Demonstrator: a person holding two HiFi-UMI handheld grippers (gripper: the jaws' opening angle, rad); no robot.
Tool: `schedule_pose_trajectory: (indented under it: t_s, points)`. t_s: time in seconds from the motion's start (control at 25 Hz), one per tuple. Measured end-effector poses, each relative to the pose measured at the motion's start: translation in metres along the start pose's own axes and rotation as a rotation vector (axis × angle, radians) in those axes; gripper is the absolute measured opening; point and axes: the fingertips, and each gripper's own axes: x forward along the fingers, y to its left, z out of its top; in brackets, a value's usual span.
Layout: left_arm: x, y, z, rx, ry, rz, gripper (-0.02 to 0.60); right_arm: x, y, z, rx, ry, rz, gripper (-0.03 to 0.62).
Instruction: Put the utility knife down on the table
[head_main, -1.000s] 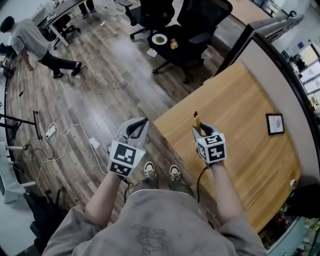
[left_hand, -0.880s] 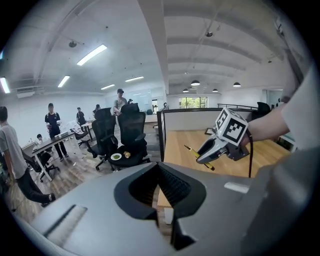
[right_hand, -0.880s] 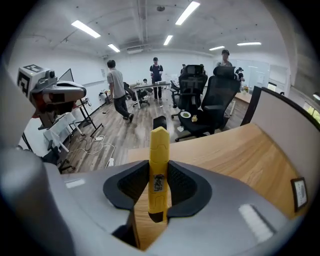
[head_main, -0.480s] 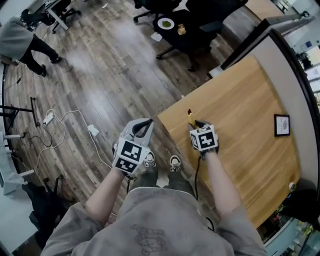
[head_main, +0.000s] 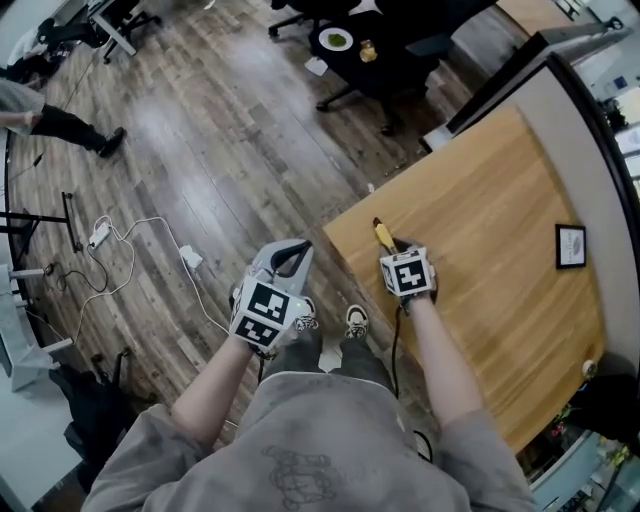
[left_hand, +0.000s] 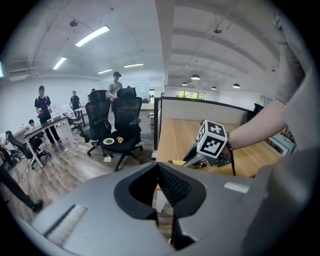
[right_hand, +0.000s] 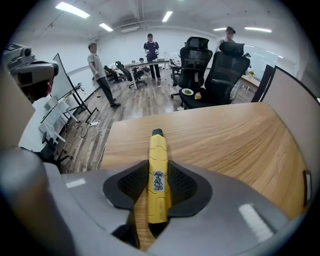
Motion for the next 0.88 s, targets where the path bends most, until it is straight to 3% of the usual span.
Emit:
schedule_pose_trajectory:
  t_s: [0.24,0.44,0.68,0.88]
  points:
    - [-0.009,0.007,0.001,0.019,-0.006,0.004,0.002,-0.008,0.001,0.003,0.064,-0.050,0.007,0.129]
    - [-0.019,0.010,0.016,0.047,-0.036,0.014,0.002,-0.049,0.005,0.020,0.066,-0.127,0.007,0.127]
    - [-0.043,0.006,0.061,0.094,-0.124,0.046,0.002,-0.137,0.012,0.055,0.068,-0.321,0.029,0.123]
    - [-0.073,-0.009,0.100,0.157,-0.209,0.067,0.002,-0.217,0.023,0.083,0.076,-0.519,0.063,0.079]
